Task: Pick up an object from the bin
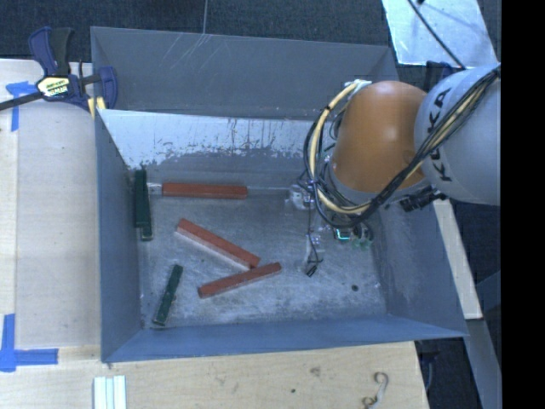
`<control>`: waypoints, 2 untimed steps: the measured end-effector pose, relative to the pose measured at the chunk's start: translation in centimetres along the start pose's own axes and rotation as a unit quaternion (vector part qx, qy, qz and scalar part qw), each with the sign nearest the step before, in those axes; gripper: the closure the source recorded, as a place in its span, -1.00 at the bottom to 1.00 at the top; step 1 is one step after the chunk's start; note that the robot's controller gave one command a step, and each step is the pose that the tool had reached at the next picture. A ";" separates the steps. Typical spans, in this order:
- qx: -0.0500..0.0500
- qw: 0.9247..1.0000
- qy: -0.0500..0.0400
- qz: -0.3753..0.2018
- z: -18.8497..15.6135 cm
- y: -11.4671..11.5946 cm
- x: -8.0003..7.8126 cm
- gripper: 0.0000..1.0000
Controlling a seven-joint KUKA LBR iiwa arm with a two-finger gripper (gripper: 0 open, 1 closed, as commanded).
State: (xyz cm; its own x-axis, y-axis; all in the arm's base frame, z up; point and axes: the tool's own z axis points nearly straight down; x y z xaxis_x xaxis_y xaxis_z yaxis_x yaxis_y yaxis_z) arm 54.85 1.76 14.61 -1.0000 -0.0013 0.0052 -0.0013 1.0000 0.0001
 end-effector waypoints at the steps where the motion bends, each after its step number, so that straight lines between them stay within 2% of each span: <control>1: -0.002 0.999 0.000 0.034 8.0 8.8 2.9 -1.00; 2: 0.000 0.999 -0.003 -0.034 4.6 11.5 4.9 -1.00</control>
Offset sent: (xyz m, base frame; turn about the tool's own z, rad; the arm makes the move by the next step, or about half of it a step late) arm -0.0265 0.0825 -0.0761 0.0749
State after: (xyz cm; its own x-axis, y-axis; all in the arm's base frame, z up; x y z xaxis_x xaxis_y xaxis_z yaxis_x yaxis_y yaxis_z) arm 49.93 13.23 10.06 -0.9976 -0.0698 -0.0006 -0.0698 0.9976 0.0007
